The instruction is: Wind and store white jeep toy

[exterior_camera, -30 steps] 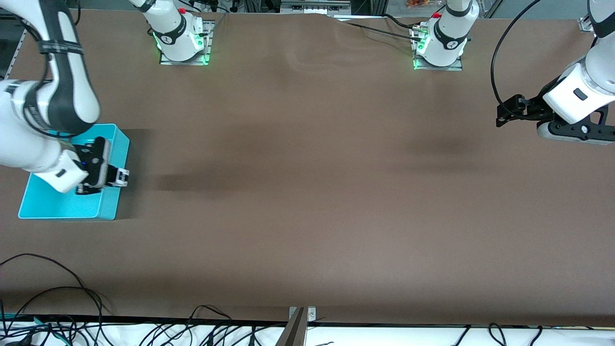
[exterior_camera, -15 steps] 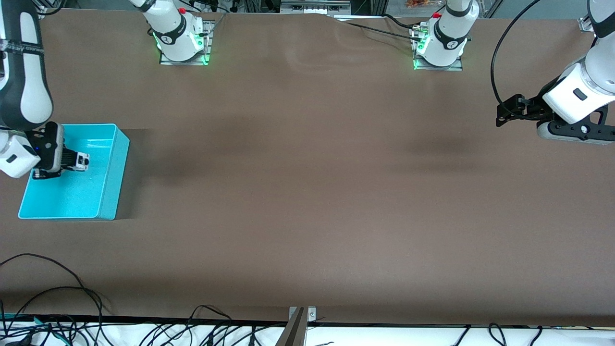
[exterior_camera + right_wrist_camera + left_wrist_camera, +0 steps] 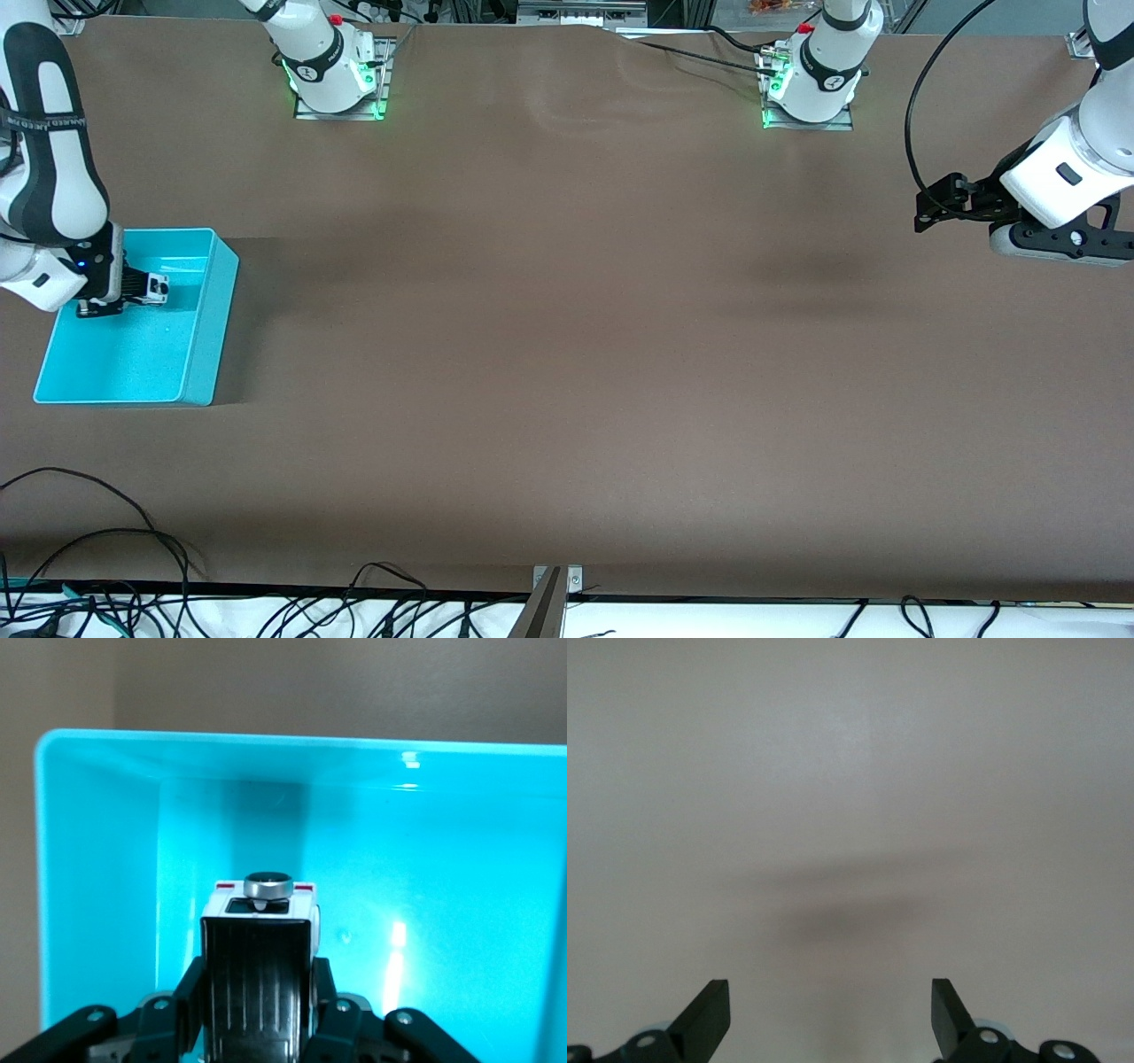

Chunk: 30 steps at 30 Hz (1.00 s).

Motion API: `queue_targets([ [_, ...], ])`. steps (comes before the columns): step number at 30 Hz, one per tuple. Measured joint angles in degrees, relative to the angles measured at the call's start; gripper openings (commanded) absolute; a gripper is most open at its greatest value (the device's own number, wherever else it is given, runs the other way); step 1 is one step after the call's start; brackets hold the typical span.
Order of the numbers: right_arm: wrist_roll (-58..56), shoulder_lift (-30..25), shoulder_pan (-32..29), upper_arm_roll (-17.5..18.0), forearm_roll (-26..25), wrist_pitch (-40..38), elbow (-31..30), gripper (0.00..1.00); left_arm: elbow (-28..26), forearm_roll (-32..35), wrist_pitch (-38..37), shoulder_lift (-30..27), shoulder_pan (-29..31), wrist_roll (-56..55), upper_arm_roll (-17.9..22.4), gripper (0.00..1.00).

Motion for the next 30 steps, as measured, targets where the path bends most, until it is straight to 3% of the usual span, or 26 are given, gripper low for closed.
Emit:
queue_targets([
  [7, -2.71, 3.49, -0.32, 0.00, 3.35, 2.42, -0.36, 0.22, 0.00, 0.00, -0.02, 0.00, 0.00, 0.00, 0.00, 1.00],
  [18, -3.32, 5.03, -0.84, 0.00, 3.85, 2.73, -0.36, 0.26, 0.00, 0.00, -0.02, 0.00, 0.00, 0.00, 0.00, 1.00],
  [23, -3.40, 5.28, -0.97, 0.00, 3.87, 2.79, -0.36, 0.51, 0.00, 0.00, -0.02, 0.00, 0.00, 0.00, 0.00, 1.00],
  [26, -3.42, 5.37, -0.97, 0.01, 3.98, 2.80, -0.35, 1.00, 0.00, 0.00, -0.02, 0.00, 0.00, 0.00, 0.00, 1.00],
  [30, -3.47, 5.64, -0.97, 0.01, 6.13, 2.80, -0.35, 1.00, 0.00, 0.00, -0.02, 0.00, 0.00, 0.00, 0.00, 1.00],
])
